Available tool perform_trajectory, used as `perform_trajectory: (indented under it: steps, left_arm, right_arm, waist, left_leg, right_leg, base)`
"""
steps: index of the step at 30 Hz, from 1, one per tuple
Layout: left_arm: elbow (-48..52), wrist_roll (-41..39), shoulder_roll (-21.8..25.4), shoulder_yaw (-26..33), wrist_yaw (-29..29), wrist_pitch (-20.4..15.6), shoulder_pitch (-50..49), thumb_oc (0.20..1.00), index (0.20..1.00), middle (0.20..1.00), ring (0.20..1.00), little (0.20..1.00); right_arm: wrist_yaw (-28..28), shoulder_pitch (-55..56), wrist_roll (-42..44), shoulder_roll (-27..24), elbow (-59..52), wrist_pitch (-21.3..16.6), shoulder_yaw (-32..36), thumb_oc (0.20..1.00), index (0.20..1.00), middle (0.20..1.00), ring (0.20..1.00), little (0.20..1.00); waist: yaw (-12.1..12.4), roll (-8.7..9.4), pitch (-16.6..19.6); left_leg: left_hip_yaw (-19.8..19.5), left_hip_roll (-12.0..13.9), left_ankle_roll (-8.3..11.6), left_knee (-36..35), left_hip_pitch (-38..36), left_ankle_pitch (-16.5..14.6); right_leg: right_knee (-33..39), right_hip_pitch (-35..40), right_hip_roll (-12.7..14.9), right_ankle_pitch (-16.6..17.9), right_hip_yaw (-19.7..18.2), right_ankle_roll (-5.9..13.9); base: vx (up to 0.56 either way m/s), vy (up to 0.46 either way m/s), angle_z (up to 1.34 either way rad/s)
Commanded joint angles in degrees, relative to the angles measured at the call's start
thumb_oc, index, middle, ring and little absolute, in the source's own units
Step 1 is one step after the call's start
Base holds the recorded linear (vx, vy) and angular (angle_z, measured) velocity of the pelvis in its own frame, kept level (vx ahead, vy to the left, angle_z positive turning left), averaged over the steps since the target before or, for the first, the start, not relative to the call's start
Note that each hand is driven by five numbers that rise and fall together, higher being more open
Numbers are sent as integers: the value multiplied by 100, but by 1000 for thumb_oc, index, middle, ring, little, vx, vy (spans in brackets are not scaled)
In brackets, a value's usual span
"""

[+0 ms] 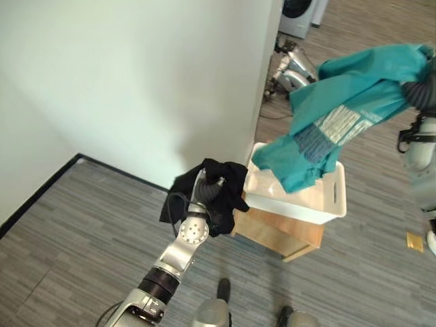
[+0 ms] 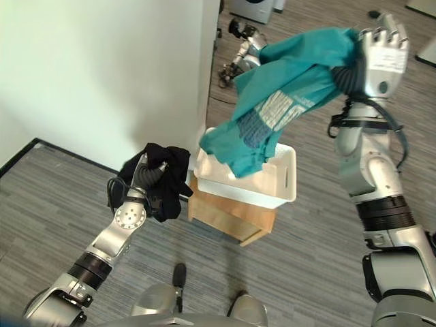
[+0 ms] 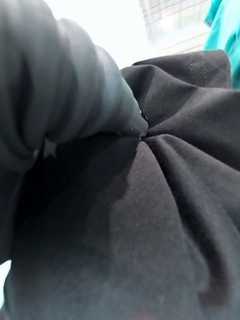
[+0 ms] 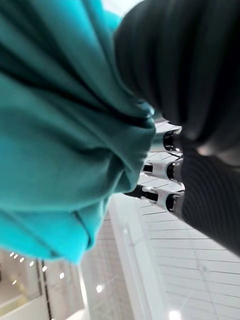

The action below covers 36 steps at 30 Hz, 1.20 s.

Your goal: Pick up bed clothes into laundry basket.

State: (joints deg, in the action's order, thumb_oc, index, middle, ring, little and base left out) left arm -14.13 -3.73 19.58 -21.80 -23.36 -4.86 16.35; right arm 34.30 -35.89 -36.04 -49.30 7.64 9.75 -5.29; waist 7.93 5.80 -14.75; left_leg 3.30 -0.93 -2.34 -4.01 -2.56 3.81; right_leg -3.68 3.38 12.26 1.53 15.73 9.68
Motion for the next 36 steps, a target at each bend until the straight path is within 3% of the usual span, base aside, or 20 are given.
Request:
perform_trajectory:
  steps: [1, 6, 10, 16, 21, 22, 23, 24, 27, 30, 33, 36]
  left_arm:
    - [224, 83, -348, -108, 102, -387, 225, 200, 200, 200, 200, 200]
    - [252, -94, -422, -76, 137, -382, 49, 200, 200, 200, 200, 200]
    - [239, -196, -490, -86, 142, -364, -13, 200, 200, 200, 200, 200]
    - [-42, -535, -690, -354, 219, -438, 19, 200, 200, 200, 200, 200]
    - [-209, -715, -690, -610, 315, -484, 190, 200, 200, 200, 200, 200]
    - [-153, -823, -655, -676, 333, -536, 254, 200, 200, 200, 200, 200]
    - [-153, -823, -654, -672, 333, -536, 256, 200, 200, 200, 200, 200]
    - [-54, -941, -631, -743, 399, -583, 278, 200, 200, 200, 200, 200]
    - [161, -1035, -574, -773, 455, -628, 304, 200, 200, 200, 200, 200]
    - [501, -888, -470, -734, 410, -644, 529, 200, 200, 200, 200, 200]
    - [628, -111, -210, -628, 101, -521, 1038, 200, 200, 200, 200, 200]
    - [1285, 73, -7, -571, 103, -652, 1499, 200, 200, 200, 200, 200]
  right_arm:
    - [160, -363, 221, -113, 177, -81, -21, 200, 200, 200, 200, 200]
    - [-228, -71, 725, 544, 323, -404, -335, 200, 200, 200, 200, 200]
    - [-419, 315, 614, 1010, 495, -402, -566, 200, 200, 200, 200, 200]
    - [-687, 473, 574, 1601, 2378, -329, -1562, 200, 200, 200, 200, 200]
    - [-646, 180, 859, 1670, 3566, -287, -1898, 200, 200, 200, 200, 200]
    - [-603, -24, 1034, 1631, 4041, -287, -1972, 520, 520, 520, 520, 520]
    - [-600, -32, 1036, 1634, 4049, -291, -1977, 1000, 1000, 1000, 1000, 1000]
    - [-637, -120, 1105, 1606, 4464, -265, -2071, 1000, 1000, 1000, 1000, 1000]
    - [-650, -180, 1094, 1575, 4723, -253, -2159, 1000, 1000, 1000, 1000, 1000]
    - [-637, 42, 989, 1355, 4754, -208, -2107, 1000, 1000, 1000, 1000, 1000]
    - [-587, 190, 992, 941, 4742, -221, -1910, 1000, 1000, 1000, 1000, 1000]
    - [-552, 329, 1038, 416, 5058, -266, -1706, 1000, 1000, 1000, 1000, 1000]
  waist:
    - [92, -40, 557]
    - [169, -70, 658]
    - [218, -104, 636]
    - [546, -110, 402]
    - [841, -34, 192]
    - [960, -16, 125]
    - [950, -15, 128]
    - [1069, -32, 93]
    - [1098, -68, 98]
    - [1016, -144, 167]
    - [899, -236, 238]
    - [801, -356, 309]
  left_leg:
    - [1006, 618, 562, -42, -122, -284]
    - [905, 748, 695, -77, -90, -223]
    - [799, 804, 781, -94, -5, -152]
    - [566, 896, 866, -89, 313, 53]
    - [303, 896, 971, -99, 733, 233]
    - [147, 868, 1020, -99, 925, 296]
    - [140, 867, 1020, -99, 933, 298]
    - [35, 838, 1045, -99, 1016, 332]
    - [-65, 794, 1049, -99, 1052, 358]
    - [-74, 753, 1051, -92, 974, 361]
    - [-48, 748, 1050, -77, 874, 352]
    - [-24, 706, 1061, -57, 741, 289]
  right_leg:
    - [-25, 440, -255, -310, 377, 140]
    - [529, 715, -427, -270, 581, 59]
    - [715, 807, -508, -271, 746, 39]
    - [830, 699, -640, -290, 940, 20]
    - [859, 518, -736, -283, 1239, 32]
    - [861, 450, -775, -297, 1420, 33]
    - [861, 446, -776, -298, 1427, 33]
    - [860, 441, -798, -323, 1528, 18]
    - [856, 465, -810, -341, 1605, 7]
    - [839, 557, -796, -360, 1608, 0]
    - [826, 634, -752, -376, 1546, 2]
    - [821, 754, -691, -403, 1507, 21]
  base:
    - [116, -79, -26]
    - [86, -49, -6]
    - [71, -30, 21]
    - [3, -2, 13]
    - [-56, -27, 37]
    - [-88, -67, 36]
    - [-67, -73, 58]
    - [-10, -29, 61]
    - [10, -20, 42]
    - [23, 8, 13]
    - [31, 13, 7]
    - [30, 28, -2]
